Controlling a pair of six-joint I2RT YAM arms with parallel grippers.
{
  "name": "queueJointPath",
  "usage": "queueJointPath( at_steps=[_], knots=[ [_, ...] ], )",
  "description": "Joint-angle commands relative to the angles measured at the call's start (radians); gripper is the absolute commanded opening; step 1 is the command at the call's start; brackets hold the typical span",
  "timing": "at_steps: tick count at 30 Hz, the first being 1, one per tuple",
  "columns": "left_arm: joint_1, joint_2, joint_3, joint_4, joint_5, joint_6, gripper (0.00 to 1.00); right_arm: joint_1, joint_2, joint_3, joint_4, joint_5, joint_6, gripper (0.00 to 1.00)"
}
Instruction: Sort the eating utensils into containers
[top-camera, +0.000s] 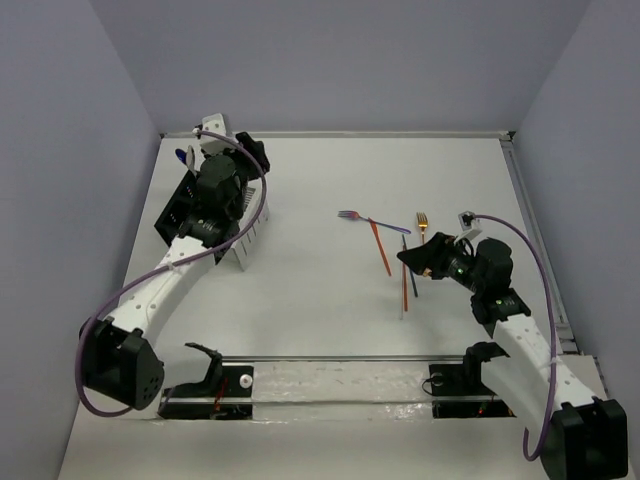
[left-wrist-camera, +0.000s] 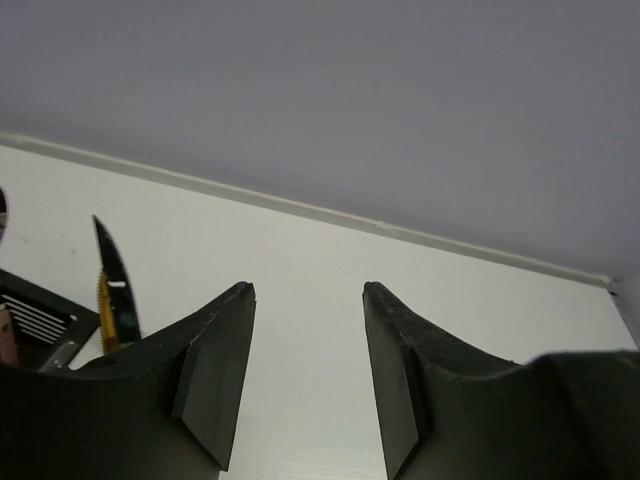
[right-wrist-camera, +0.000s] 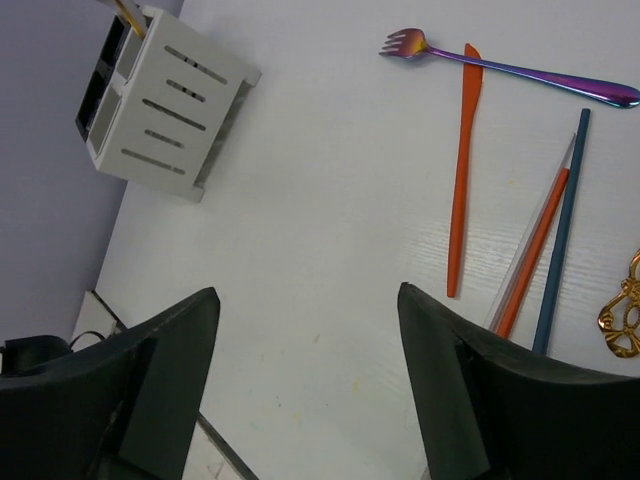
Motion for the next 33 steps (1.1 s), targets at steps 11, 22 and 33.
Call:
queueJointPath(
  at_steps=[11, 22, 33],
  knots=[
    [-0.026, -0.391, -0.160, -0.385, 0.600, -0.073, 0.49, 0.206, 0.187, 0.119, -0.099, 0.254, -0.126, 0.58],
    [-0.026, -0.568, -0.316, -0.392, 0.691, -0.037, 0.50, 0.276, 0.532, 0.330, -0.262, 0.520, -0.157, 0.58],
    [-0.026, -0.662, -0.320, -0.395, 0.740, -0.014, 0.50, 0.401, 0.775, 0.530, -0.392, 0.748, -0.172, 0.55]
  ],
)
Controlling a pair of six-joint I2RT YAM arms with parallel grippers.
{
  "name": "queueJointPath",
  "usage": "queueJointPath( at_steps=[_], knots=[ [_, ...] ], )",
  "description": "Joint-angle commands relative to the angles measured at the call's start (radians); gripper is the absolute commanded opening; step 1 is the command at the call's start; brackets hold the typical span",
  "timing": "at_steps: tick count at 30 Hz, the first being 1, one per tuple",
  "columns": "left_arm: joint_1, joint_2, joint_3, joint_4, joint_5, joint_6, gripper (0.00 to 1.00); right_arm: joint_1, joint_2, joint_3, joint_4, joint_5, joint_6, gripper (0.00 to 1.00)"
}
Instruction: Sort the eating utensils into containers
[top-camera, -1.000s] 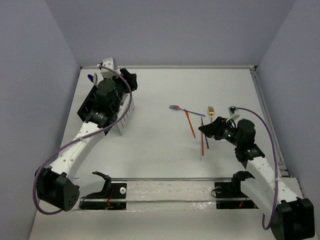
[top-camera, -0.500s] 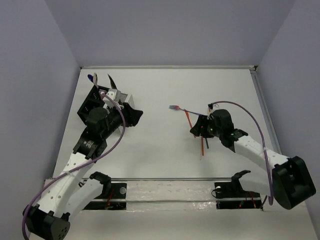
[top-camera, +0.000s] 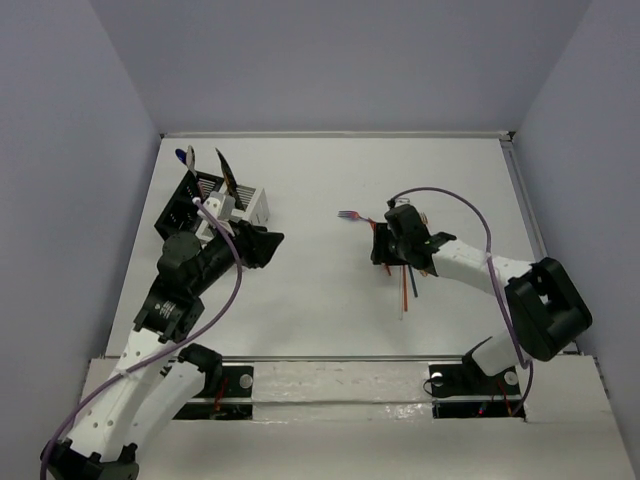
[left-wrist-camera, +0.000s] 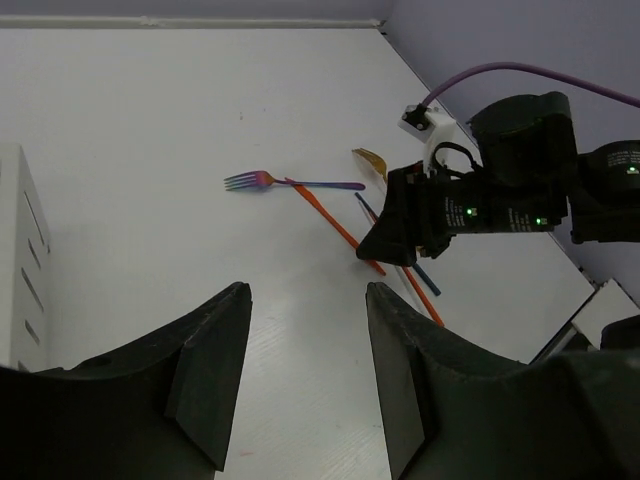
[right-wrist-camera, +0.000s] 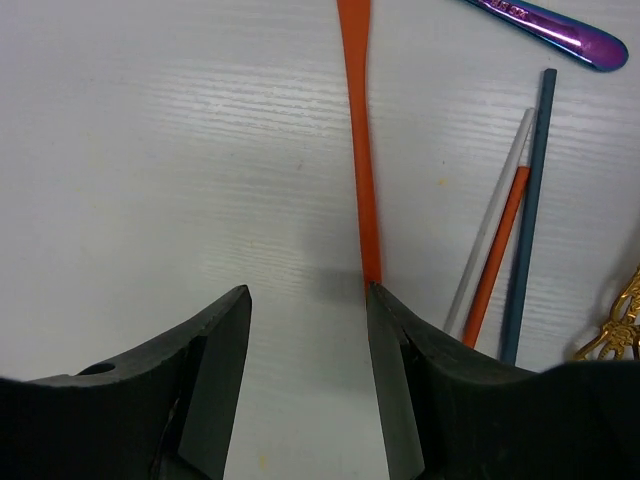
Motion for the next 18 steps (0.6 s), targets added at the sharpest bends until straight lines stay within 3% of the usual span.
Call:
queueJointPath(
  at_steps=[1, 8, 13, 17, 18],
  knots=[
    [-0.001, -0.032, 0.001, 0.041, 0.054, 0.018, 0.50, 0.025, 0.070, 0.075, -0.068, 0.125, -0.018, 0.55],
    [-0.001, -0.049, -0.007, 0.053, 0.087, 0.009, 0.50, 0.065, 0.153, 0.146, -0.131, 0.235, -0.027, 0.55],
    [-0.001, -0.049, -0.007, 0.054, 0.089, 0.009, 0.49, 0.065, 0.194, 0.158, -0.125, 0.209, -0.030, 0.52],
    [-0.001, -0.043, -0.007, 0.054, 0.089, 0.006, 0.49, 0.074, 0.228, 0.150, -0.111, 0.194, -0.033, 0.32],
    [-0.001, -0.040, -0.008, 0.056, 0.087, 0.004, 0.49, 0.074, 0.233, 0.147, -0.102, 0.191, -0.035, 0.31]
  ],
)
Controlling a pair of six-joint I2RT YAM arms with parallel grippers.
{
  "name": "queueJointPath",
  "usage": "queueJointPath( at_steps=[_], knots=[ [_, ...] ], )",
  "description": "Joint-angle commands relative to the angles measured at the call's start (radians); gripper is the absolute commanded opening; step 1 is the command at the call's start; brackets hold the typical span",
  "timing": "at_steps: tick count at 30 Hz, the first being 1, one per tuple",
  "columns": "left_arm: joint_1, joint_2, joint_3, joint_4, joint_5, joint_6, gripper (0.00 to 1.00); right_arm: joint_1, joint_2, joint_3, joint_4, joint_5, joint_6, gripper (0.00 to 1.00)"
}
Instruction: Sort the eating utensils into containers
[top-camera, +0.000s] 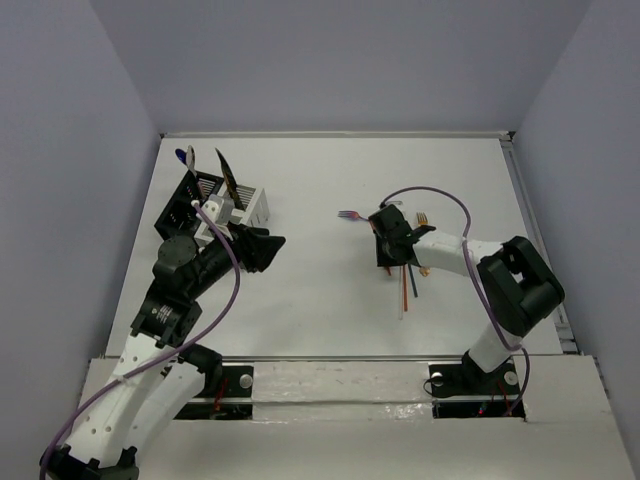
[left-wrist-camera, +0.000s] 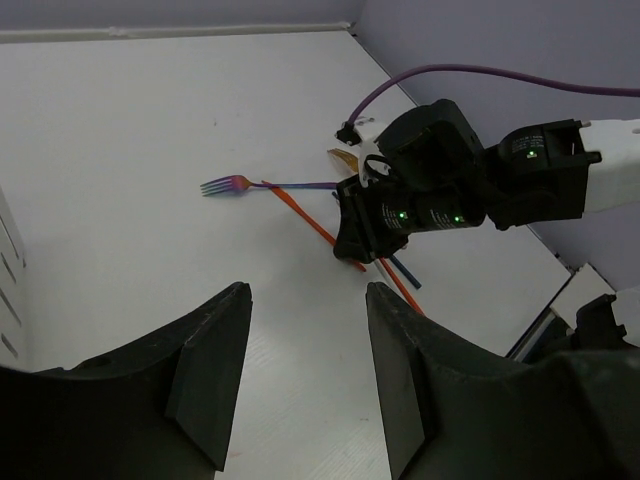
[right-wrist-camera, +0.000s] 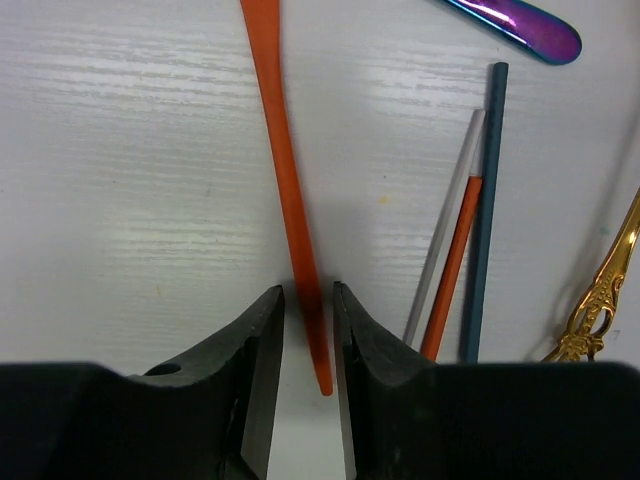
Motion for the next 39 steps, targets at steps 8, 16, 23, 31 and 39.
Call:
queueJointPath(
  at_steps=[8, 16, 23, 31, 39],
  knots=[
    [-0.001, 0.024, -0.014, 0.069, 0.033, -0.020, 0.49, 0.015, 0.026, 0.003, 0.031, -0.034, -0.029, 0.16],
    [-0.001, 0.029, -0.019, 0.076, 0.035, -0.031, 0.49, 0.036, -0.054, -0.005, -0.022, -0.061, -0.029, 0.02],
    [-0.001, 0.027, -0.020, 0.080, 0.041, -0.037, 0.50, 0.088, -0.126, -0.031, -0.104, -0.095, -0.022, 0.00],
    [-0.001, 0.042, -0.027, 0.097, 0.061, -0.063, 0.50, 0.173, -0.293, -0.106, -0.188, -0.155, 0.033, 0.00],
    [-0.001, 0.110, -0.043, 0.145, 0.116, -0.140, 0.49, 0.234, -0.518, -0.152, -0.112, -0.216, 0.074, 0.00]
  ],
)
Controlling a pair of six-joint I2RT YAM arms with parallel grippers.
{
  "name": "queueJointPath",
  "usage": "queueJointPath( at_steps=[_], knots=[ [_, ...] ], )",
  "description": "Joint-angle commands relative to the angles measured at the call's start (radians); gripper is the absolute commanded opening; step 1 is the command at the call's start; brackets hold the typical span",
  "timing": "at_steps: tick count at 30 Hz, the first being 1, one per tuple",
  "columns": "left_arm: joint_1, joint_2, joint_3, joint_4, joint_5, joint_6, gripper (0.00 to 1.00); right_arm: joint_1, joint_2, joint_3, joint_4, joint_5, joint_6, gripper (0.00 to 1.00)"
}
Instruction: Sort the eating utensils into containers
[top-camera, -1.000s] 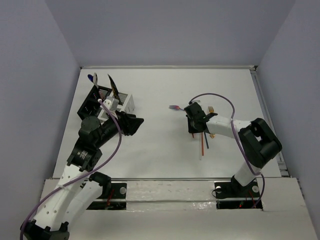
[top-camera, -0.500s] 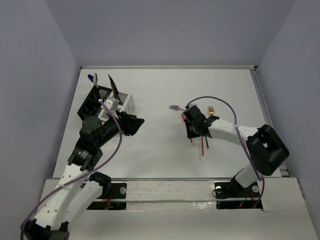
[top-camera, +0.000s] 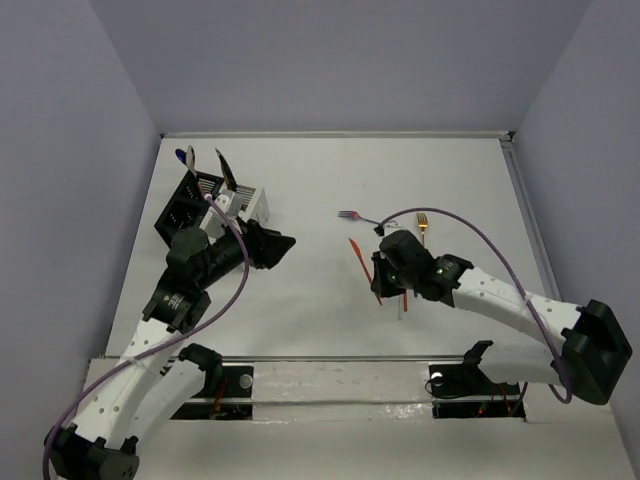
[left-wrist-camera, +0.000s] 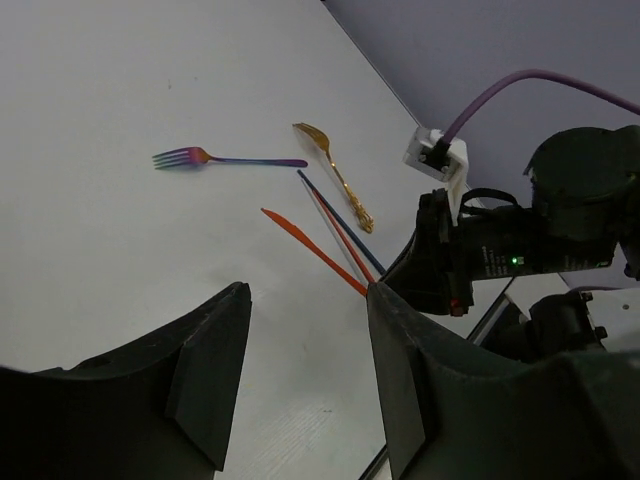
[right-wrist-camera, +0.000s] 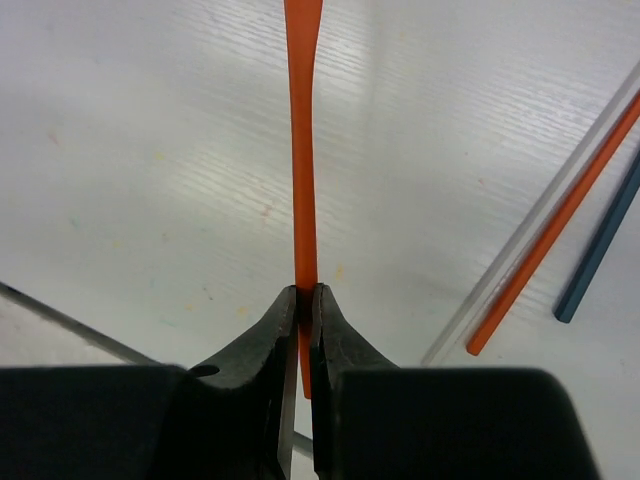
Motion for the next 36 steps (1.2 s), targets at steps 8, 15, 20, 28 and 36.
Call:
queueJointPath(
  at_steps=[8, 15, 20, 28, 36],
  knots=[
    [-0.001, 0.104, -0.124, 0.287, 0.067, -0.295, 0.44, 0.070, -0.085, 0.020, 0.340, 0.017, -0.005, 0.00],
    [-0.126, 0.225, -0.113, 0.362, -0.066, -0.317, 0.44, 0.113, 0.006, 0.071, 0.441, 0.056, -0.053, 0.00],
    [-0.199, 0.318, -0.101, 0.398, -0.175, -0.299, 0.44, 0.142, 0.006, 0.068, 0.500, 0.060, -0.054, 0.00],
    [-0.237, 0.389, -0.092, 0.442, -0.277, -0.291, 0.42, 0.180, 0.001, 0.061, 0.517, 0.066, -0.053, 0.00],
    [-0.257, 0.404, -0.092, 0.473, -0.336, -0.279, 0.31, 0.200, 0.000, 0.045, 0.513, 0.066, -0.047, 0.00]
  ],
)
